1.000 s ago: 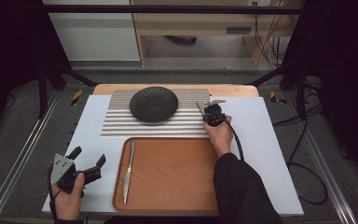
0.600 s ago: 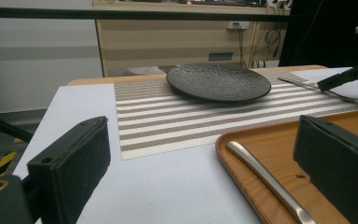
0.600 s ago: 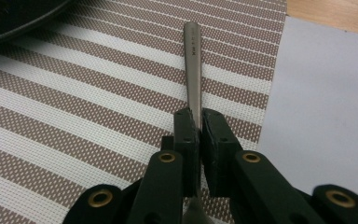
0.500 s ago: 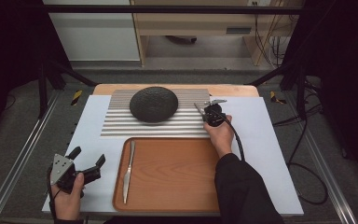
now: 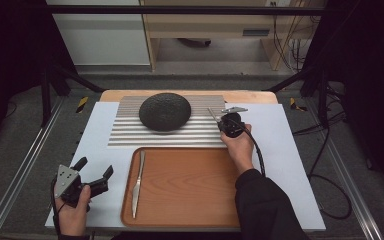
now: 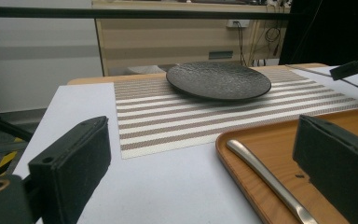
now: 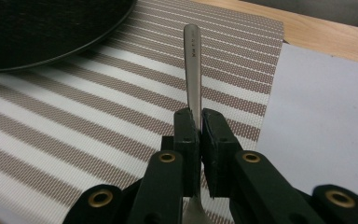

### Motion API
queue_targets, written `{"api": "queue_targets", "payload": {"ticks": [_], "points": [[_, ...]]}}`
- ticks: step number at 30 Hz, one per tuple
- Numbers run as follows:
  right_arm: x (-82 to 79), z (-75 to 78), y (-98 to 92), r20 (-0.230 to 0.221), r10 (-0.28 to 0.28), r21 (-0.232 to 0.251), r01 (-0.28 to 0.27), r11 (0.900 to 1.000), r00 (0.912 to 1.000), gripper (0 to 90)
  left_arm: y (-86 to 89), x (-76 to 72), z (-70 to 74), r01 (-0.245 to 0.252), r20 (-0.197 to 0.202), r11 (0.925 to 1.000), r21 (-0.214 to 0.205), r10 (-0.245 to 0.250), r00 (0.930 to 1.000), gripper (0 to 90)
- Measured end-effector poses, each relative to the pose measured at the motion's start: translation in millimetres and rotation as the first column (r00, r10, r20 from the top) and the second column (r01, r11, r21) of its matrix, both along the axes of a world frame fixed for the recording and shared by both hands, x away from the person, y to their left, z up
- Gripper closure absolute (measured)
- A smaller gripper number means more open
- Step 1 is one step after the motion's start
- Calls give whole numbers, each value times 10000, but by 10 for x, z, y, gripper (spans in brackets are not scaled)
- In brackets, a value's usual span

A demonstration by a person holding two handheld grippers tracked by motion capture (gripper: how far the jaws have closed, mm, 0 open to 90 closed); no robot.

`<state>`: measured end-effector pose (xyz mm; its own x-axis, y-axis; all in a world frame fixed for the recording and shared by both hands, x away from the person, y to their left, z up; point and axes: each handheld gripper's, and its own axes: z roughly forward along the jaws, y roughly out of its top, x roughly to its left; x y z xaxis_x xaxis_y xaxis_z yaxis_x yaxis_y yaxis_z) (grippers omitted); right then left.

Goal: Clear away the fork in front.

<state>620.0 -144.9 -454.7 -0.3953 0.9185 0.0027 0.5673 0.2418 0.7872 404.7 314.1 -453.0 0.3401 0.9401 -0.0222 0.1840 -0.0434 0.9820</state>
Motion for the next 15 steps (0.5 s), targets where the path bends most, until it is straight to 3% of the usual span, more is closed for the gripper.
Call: {"api": "queue_targets", "payload": {"ticks": [5,9,10,12,15], "points": [[-273,68,-51,308,395,143,-399,9991,9987,852,-69,-12,33,318,-126,9995,-86,-319,9994,62],[-650,146,-98,764,1013,388,-1045,9938,9919,852,-253,-37,109,826,-305,9966,59,-824,9961,61],[-650,146,-98,764,1013,388,-1045,9938,9919,852,-296,-39,128,969,-296,9953,58,-967,9949,61],[-768,149,-96,886,1156,513,-1205,9914,9893,851,-453,-44,207,1585,-222,9871,231,-1580,9872,62],[-981,120,-61,1161,1482,553,-1553,9863,9821,852,-641,-39,279,2106,-200,9766,430,-2099,9775,62]]}}
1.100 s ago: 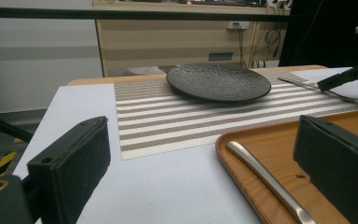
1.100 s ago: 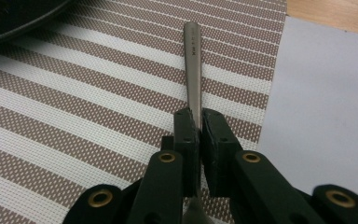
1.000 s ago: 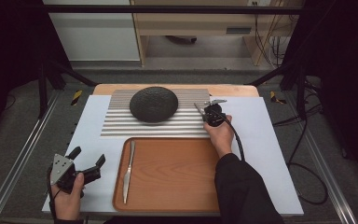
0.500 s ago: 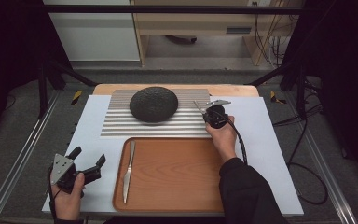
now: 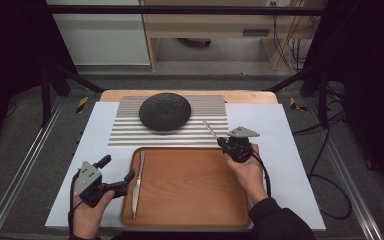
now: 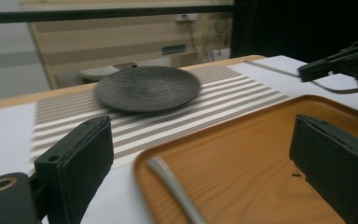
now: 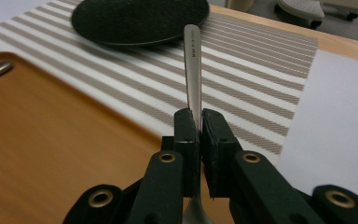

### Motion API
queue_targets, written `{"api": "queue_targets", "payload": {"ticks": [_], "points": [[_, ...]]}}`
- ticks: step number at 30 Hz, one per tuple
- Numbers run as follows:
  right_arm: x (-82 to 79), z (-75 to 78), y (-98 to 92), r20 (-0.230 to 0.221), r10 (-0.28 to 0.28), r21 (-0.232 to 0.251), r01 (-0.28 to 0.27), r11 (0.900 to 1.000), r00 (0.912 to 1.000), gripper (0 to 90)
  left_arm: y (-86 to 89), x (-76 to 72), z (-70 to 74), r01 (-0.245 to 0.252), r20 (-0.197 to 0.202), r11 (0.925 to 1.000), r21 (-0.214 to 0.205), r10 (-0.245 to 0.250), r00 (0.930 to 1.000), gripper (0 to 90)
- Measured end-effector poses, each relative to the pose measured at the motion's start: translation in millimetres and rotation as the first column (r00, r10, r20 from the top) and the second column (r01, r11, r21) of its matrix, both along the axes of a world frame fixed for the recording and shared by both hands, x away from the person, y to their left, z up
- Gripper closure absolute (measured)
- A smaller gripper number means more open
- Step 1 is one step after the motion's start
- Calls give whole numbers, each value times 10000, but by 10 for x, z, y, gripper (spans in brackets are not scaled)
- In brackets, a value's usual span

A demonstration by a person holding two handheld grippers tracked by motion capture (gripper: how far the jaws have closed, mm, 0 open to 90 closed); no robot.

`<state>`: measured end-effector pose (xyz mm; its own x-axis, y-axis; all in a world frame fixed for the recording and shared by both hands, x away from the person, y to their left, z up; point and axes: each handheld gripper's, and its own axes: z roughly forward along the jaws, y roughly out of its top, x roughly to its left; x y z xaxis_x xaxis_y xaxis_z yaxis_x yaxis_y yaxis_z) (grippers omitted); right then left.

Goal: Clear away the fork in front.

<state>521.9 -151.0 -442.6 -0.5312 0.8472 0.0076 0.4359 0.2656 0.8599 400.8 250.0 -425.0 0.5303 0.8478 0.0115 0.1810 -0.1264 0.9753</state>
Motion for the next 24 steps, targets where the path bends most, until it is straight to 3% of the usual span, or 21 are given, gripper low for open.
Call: {"api": "queue_targets", "payload": {"ticks": [2,6,13,16,24], "points": [[-102,-13,26,79,117,206,-119,9997,9999,852,-123,19,35,324,-47,9995,36,-324,9995,64],[-295,-38,110,290,428,75,-430,9990,9987,851,-348,91,79,1060,61,9942,168,-1061,9943,64],[-596,-50,279,876,937,183,-956,9952,9917,852,-650,189,101,1797,-67,9824,512,-1796,9837,64],[-689,-56,350,1139,1094,277,-1133,9932,9874,852,-709,230,96,1910,-189,9789,729,-1901,9816,64],[-797,-66,479,1588,1578,538,-1682,9843,9746,852,-767,298,65,2028,-511,9775,588,-1999,9785,72]]}}
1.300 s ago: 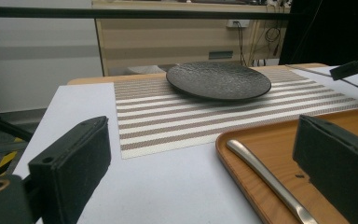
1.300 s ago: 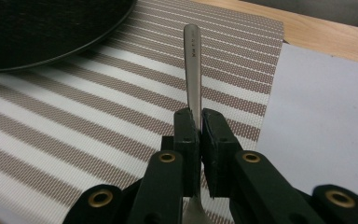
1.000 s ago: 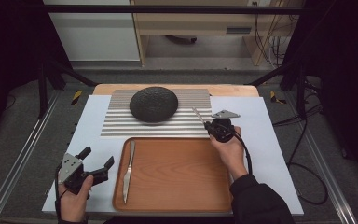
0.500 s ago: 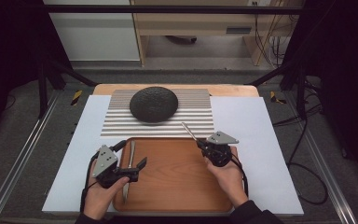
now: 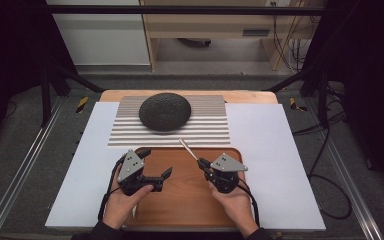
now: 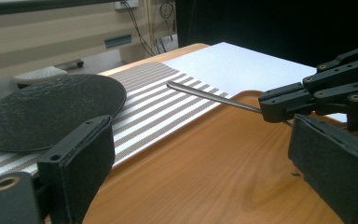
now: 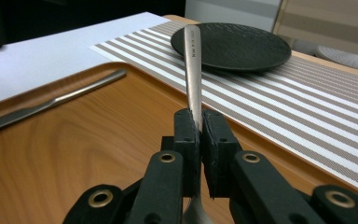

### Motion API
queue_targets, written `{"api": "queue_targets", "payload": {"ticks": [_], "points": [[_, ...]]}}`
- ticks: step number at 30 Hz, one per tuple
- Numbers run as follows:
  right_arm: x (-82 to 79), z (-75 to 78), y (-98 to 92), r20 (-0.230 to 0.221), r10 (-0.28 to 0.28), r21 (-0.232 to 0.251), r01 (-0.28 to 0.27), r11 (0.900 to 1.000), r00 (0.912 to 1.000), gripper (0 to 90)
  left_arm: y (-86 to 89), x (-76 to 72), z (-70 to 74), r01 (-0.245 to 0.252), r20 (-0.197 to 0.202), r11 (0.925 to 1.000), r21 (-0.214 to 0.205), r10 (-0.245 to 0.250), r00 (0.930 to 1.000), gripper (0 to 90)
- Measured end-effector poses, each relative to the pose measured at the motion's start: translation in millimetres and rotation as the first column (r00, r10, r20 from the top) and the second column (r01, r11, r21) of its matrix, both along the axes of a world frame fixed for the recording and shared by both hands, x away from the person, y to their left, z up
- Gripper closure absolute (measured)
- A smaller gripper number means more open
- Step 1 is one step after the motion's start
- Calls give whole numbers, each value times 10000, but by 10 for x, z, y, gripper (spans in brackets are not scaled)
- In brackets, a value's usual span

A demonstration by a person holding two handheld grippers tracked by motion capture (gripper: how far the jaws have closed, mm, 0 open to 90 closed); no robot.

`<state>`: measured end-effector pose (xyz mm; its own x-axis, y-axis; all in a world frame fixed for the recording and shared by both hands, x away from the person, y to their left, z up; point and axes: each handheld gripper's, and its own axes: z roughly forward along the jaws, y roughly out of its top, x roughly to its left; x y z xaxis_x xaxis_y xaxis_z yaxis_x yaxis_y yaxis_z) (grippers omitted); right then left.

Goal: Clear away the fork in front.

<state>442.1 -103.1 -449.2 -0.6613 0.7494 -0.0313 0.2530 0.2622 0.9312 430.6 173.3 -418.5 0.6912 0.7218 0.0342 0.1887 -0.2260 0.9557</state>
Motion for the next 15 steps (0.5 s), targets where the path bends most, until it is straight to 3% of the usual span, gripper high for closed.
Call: {"api": "queue_targets", "payload": {"ticks": [8,10,15], "points": [[-62,18,75,416,268,204,-276,9994,9988,852,-36,94,-83,191,-378,9998,-78,-194,9991,132],[-71,21,95,447,293,235,-304,9993,9986,852,-53,129,-99,255,-540,9992,-298,-271,9982,147],[-107,55,150,755,431,288,-454,9986,9962,852,-101,174,-76,332,-637,9987,-396,-357,9973,199]]}}
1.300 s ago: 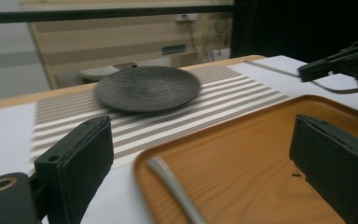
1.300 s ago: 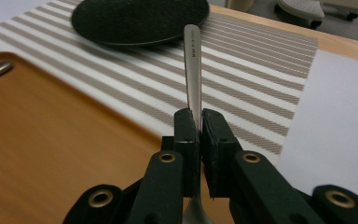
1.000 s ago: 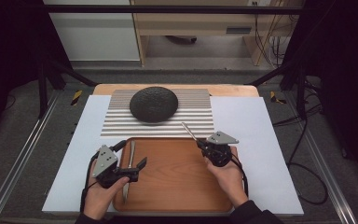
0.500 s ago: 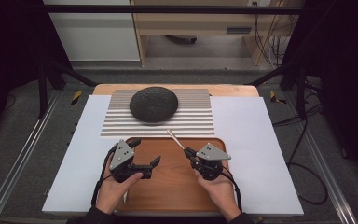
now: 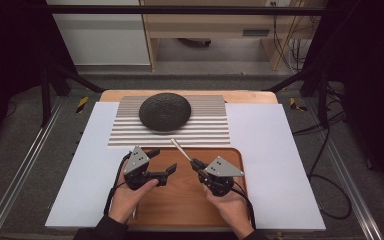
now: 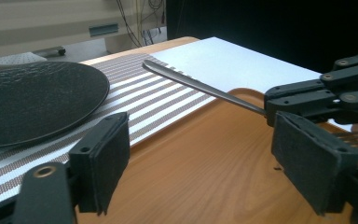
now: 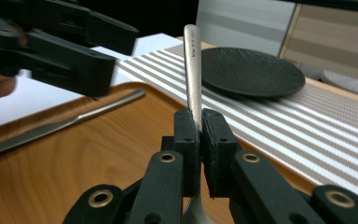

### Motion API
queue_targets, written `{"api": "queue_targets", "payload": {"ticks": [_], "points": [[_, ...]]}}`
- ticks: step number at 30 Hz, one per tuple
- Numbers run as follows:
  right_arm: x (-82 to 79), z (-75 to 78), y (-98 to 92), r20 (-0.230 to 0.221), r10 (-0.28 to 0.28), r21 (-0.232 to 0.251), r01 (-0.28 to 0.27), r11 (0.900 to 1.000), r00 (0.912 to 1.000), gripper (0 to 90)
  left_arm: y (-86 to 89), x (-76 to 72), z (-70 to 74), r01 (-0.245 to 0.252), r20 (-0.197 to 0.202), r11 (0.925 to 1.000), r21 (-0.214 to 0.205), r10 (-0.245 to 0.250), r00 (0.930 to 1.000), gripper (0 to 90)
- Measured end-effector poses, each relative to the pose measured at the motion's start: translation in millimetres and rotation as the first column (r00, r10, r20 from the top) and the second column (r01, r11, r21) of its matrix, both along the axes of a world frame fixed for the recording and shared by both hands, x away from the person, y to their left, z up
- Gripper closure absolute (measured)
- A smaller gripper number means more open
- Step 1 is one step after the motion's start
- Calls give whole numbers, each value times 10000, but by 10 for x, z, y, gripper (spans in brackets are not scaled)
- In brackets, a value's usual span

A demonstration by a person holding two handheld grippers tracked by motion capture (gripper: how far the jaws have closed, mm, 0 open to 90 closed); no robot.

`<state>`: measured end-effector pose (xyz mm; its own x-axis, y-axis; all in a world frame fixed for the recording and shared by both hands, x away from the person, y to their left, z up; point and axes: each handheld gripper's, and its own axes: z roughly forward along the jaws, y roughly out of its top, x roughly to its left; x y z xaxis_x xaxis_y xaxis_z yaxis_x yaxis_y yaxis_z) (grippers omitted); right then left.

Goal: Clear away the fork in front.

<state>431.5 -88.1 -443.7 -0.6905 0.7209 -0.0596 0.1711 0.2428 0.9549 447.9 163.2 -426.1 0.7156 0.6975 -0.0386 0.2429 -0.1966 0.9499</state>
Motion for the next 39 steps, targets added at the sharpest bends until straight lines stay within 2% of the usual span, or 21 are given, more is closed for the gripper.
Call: {"api": "queue_targets", "payload": {"ticks": [4,8,12,17,19,27,39], "points": [[-22,25,50,103,174,137,-175,9998,9998,852,-11,35,67,10,-207,9989,-472,-20,9998,266],[-38,44,115,141,364,300,-368,9989,9992,852,-16,57,129,-208,-408,9975,-668,181,9990,335],[-45,60,172,141,470,412,-475,9980,9988,851,-16,85,130,-347,-746,9965,-762,290,9968,394],[-44,73,221,126,575,547,-581,9968,9983,851,-18,107,122,-317,-920,9938,-1064,219,9955,433],[-46,75,237,87,631,609,-635,9961,9980,851,-17,103,130,-482,-972,9911,-1241,362,9946,454],[-54,96,276,46,782,687,-783,9946,9969,851,-12,87,167,-656,-907,9830,-1713,505,9946,578],[-59,99,296,-15,870,744,-866,9935,9962,851,-58,64,174,-525,-867,9828,-1770,376,9955,635]]}}
